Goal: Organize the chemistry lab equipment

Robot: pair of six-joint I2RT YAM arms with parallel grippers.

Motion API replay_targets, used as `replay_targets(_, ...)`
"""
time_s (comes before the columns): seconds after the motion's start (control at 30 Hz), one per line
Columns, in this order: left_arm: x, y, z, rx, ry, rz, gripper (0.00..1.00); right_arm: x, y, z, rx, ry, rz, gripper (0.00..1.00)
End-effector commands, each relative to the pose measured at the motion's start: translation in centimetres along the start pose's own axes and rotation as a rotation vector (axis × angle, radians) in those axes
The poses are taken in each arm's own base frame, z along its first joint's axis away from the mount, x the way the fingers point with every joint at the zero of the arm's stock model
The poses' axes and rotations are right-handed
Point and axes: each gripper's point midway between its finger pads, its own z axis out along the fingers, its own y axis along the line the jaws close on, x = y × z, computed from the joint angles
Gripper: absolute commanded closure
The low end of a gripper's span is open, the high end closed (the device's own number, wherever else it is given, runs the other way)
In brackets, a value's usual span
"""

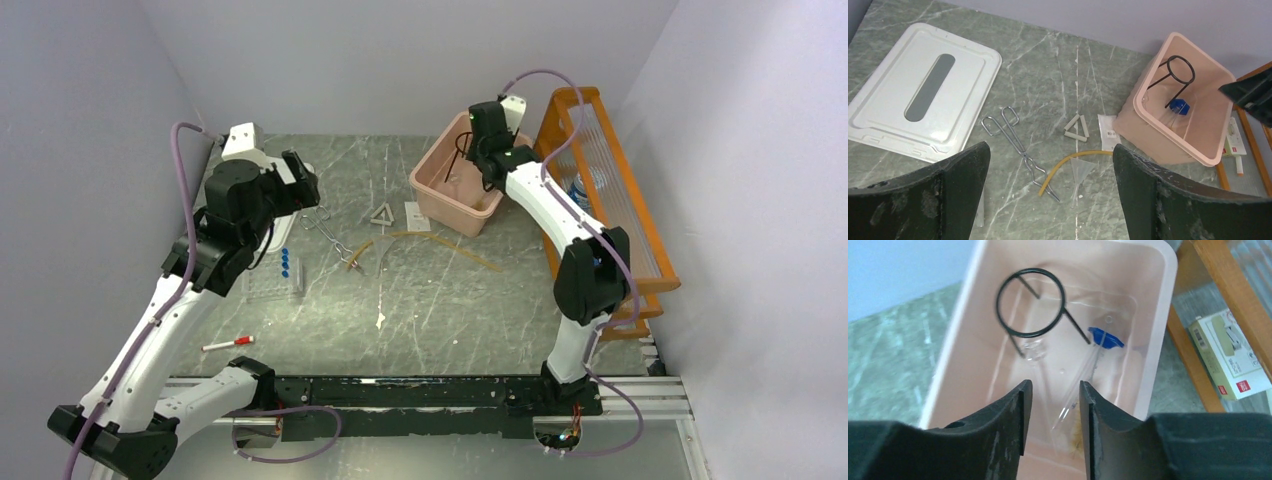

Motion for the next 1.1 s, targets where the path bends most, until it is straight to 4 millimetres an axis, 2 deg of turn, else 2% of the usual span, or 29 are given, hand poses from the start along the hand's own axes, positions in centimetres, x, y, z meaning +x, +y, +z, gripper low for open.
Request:
replay_targets(0.0,0.0,-0.9,0.0,0.049,-0.012,-0.026,0.04,-2.2,3.2,-4.7,-0.175,-0.019,-0.045,0.54)
replay_targets(0.17,0.5,-1.0,0.2,0.049,0.007,-0.047,0.05,0.8,9.2,-9.6,-0.421,0.010,-0.106,0.48)
replay_targets(0.27,0.3,-0.5,-0.1,0.022,-0.001,-0.059,0.06,4.2,12.3,-11.9,-0.532,0.060,-0.161,0.46)
replay_targets(0.4,-0.4,0.1,-0.6,0.000,-0.038,-0.067,0.06,9.3,14.4,-13.1,-0.579,0.162,-0.206,0.46)
replay_targets(0.47,-0.5,0.2,-0.9,0.003,-0.043,-0.070,0.06,11.8,14.9,-13.1,-0.578,0.206,-0.238,0.46)
replay_targets(0.63,0.0,0.0,-0.9,0.017,-0.024,-0.074,0.07,16.5,15.7,-12.5,-0.586,0.285,-0.350,0.43)
replay_targets(0.77,0.1,-0.1,-1.0,0.023,-0.018,-0.074,0.08,19.9,17.1,-12.5,-0.709,0.368,-0.500,0.43)
replay_targets(0.93,0.2,-0.3,-0.8,0.029,-0.011,-0.071,0.08,22.5,18.2,-11.0,-0.776,0.415,-0.651,0.43)
replay_targets(1.07,0.2,-0.4,-0.7,0.030,-0.005,-0.066,0.09,23.8,18.9,-9.7,-0.789,0.424,-0.708,0.43)
